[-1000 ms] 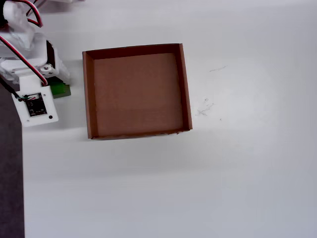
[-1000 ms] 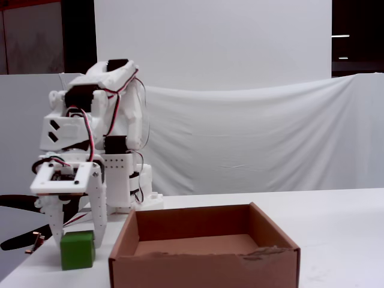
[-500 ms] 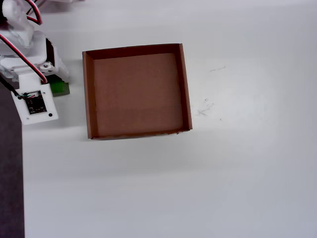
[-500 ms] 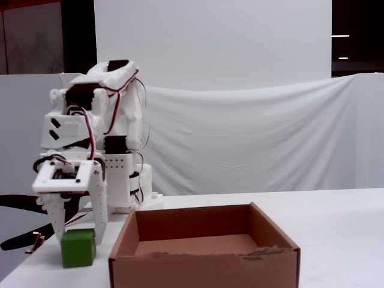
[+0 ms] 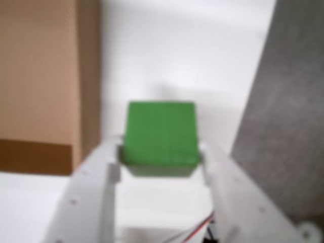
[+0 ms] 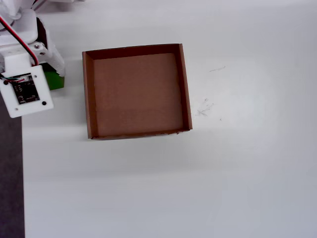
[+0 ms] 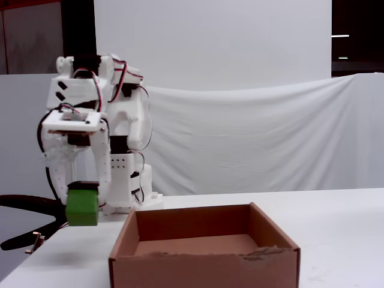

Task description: Grasp a green cube and put it in a box.

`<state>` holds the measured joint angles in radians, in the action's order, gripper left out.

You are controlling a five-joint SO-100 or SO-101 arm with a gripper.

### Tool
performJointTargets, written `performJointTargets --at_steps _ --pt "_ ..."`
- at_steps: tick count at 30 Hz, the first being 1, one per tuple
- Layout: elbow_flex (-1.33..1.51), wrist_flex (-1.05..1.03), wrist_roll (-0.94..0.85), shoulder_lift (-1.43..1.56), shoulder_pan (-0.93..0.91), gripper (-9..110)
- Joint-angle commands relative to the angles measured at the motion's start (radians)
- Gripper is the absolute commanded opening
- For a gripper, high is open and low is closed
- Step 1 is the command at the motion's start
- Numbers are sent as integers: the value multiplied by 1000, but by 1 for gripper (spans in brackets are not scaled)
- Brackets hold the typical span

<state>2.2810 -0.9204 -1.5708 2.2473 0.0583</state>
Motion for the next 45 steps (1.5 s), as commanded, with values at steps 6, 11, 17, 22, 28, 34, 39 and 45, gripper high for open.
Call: performJointTargets --at_steps 6,11,17,22,28,34,39,45 --pt "-95 -94 18 120 239 11" --pt "-94 -118 20 97 345 11" --pt "-103 -29 20 -18 382 11" --pt "-81 75 20 -117 382 11" --pt "-61 210 20 -209 379 11" --pt "-8 236 20 -207 426 11" --pt "41 238 20 -173 462 11" --pt "94 279 20 -166 474 12"
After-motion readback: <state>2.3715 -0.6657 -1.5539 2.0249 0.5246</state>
